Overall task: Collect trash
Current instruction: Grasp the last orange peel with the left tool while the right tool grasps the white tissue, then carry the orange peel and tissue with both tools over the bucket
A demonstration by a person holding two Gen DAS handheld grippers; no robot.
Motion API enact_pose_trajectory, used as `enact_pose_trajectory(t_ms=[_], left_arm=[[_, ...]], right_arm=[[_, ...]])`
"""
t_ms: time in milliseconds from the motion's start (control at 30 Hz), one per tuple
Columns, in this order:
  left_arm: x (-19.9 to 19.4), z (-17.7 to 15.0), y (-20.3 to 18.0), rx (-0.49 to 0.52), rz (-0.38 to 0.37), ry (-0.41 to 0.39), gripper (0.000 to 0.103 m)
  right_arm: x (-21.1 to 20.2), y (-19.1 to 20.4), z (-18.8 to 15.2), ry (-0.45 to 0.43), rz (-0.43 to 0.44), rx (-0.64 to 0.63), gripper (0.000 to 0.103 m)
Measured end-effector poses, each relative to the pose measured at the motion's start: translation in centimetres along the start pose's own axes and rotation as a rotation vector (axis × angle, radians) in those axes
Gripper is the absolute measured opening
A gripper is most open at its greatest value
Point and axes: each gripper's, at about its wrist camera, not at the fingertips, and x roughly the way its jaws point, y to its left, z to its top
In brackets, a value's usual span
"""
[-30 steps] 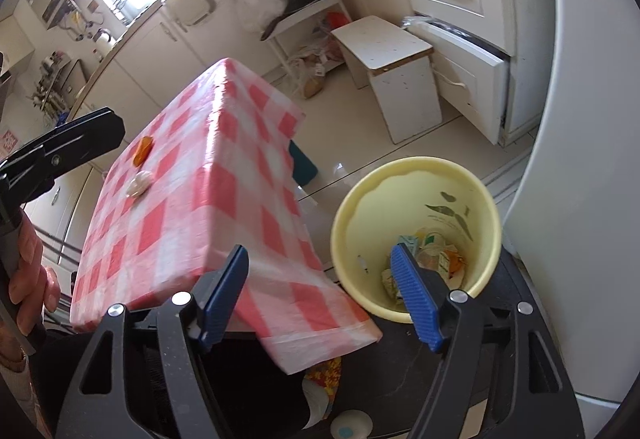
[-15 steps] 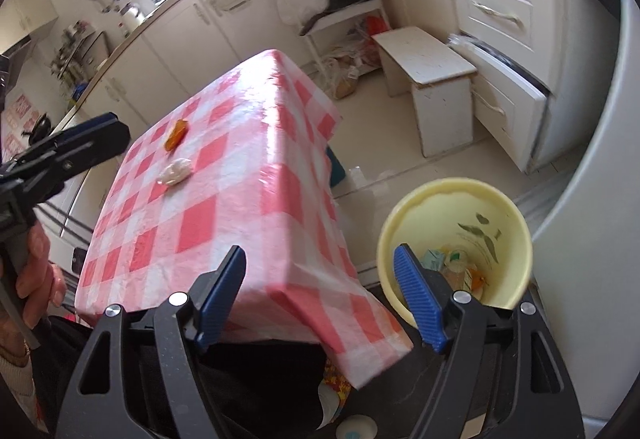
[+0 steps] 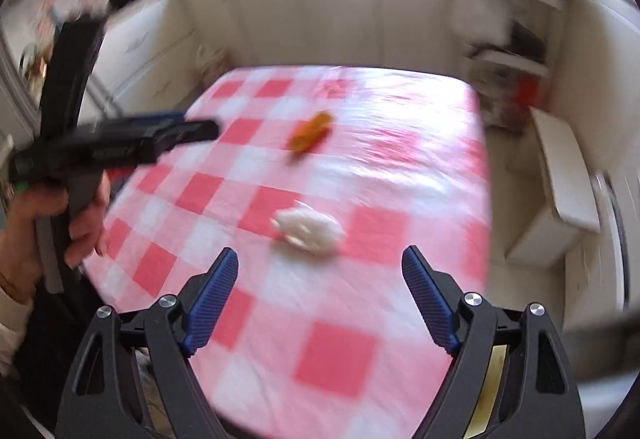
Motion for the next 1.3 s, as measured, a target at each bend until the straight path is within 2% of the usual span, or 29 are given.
enact_pose_trajectory(t_ms=[133, 233, 300, 367, 500, 533, 567, 633, 700, 767, 800, 833, 1000, 1033, 1067, 1133, 1300], left_arm=[[3.5, 1.3, -0.4, 0.033, 0.01, 0.044, 0.079], [6.4, 2.0, -1.6, 0.089, 0.011, 0.075, 0.079], [8.1, 2.5, -2.5, 0.118, 0.019, 0.087, 0.079], [9.8, 2.9, -3.4, 0.134, 0.02, 0.101, 0.079], [12.6, 3.7, -4.4, 0.165, 0.056, 0.117, 0.079], [13.1, 3.8, -4.6, 0.167, 0.062, 0.122, 0.078], [13.6, 3.9, -4.6, 0.164, 0.065, 0.131, 0.07], [14.5, 3.9, -4.3, 0.155, 0.067, 0.155, 0.056], [14.3, 3.7, -4.2, 0.166, 0.078, 0.135, 0.046], [13.9, 3.6, -3.9, 0.166, 0.068, 0.134, 0.022], [13.7, 3.5, -3.6, 0.162, 0.064, 0.138, 0.019], [13.4, 3.4, -3.3, 0.155, 0.051, 0.142, 0.019], [11.4, 1.7, -2.0, 0.138, 0.035, 0.141, 0.016], [10.8, 1.2, -1.7, 0.131, 0.034, 0.138, 0.016], [10.1, 0.7, -1.4, 0.12, 0.028, 0.134, 0.016], [8.9, 0.0, -1.0, 0.101, 0.017, 0.13, 0.016], [5.5, -1.9, -0.5, 0.066, -0.003, 0.11, 0.016]], right_arm=[[5.1, 1.3, 1.5, 0.062, -0.017, -0.007, 0.081], [6.1, 0.2, 1.1, 0.084, -0.019, 0.026, 0.08], [6.4, -0.9, 0.8, 0.098, -0.015, 0.051, 0.076], [7.0, -2.0, 0.5, 0.114, -0.001, 0.082, 0.066], [7.3, -2.6, 1.0, 0.097, 0.006, 0.088, 0.052], [7.4, -2.7, 1.1, 0.098, 0.009, 0.089, 0.045], [7.4, -2.7, 1.2, 0.103, 0.012, 0.089, 0.039], [7.3, -2.6, 1.3, 0.115, 0.011, 0.079, 0.036], [7.3, -2.6, 1.5, 0.127, 0.019, 0.08, 0.036], [7.2, -2.7, 1.3, 0.143, 0.031, 0.084, 0.04], [7.0, -2.7, 1.2, 0.149, 0.038, 0.091, 0.045], [6.9, -2.7, 1.0, 0.153, 0.036, 0.095, 0.056], [6.0, -2.1, -0.1, 0.17, 0.048, 0.076, 0.057], [5.9, -1.9, -0.4, 0.171, 0.05, 0.073, 0.051], [5.9, -1.9, -0.4, 0.171, 0.053, 0.071, 0.039], [5.7, -1.7, -0.9, 0.17, 0.054, 0.074, 0.023], [4.6, -1.8, -1.3, 0.139, 0.041, 0.107, 0.02]])
